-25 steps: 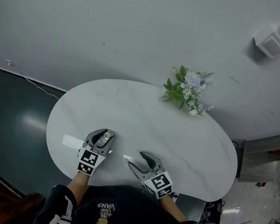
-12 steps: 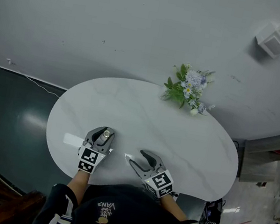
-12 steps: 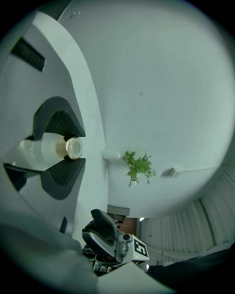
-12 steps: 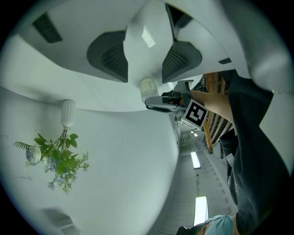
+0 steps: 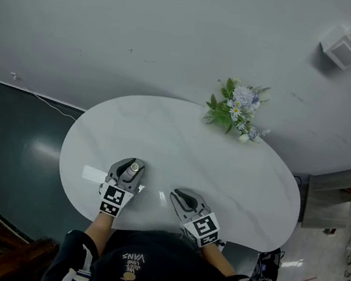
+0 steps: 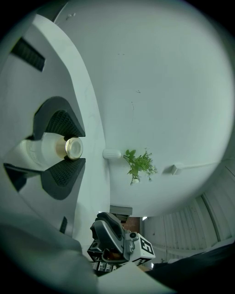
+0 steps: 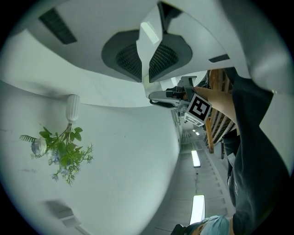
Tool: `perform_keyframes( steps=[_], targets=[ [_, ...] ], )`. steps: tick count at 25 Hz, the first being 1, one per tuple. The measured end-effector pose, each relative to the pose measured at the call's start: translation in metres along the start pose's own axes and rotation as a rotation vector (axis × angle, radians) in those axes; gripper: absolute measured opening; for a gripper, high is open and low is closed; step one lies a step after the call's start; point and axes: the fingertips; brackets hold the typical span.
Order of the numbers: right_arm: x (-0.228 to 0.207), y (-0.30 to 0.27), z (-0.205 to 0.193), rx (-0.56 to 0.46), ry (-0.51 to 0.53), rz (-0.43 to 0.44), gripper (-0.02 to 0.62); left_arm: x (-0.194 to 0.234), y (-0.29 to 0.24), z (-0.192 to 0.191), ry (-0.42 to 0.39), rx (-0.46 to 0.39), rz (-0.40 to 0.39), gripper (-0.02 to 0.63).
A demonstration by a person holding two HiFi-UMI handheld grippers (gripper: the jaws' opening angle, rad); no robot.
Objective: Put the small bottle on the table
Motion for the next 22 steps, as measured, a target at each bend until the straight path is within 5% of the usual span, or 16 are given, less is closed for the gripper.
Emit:
perform_keyframes(
  steps=[22],
  targets=[
    [0.0, 0.028, 0.005, -0.05, 0.067, 0.066, 0.057, -0.016, 0.018, 0.014, -0.027, -0.081, 0.123, 0.195]
  ],
)
Point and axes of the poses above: the fingertips, and each gripper's own axes: y backward along the fingers, x to its left, z out of its top, and after that the axes turned 11 degrees about -z, right-handed
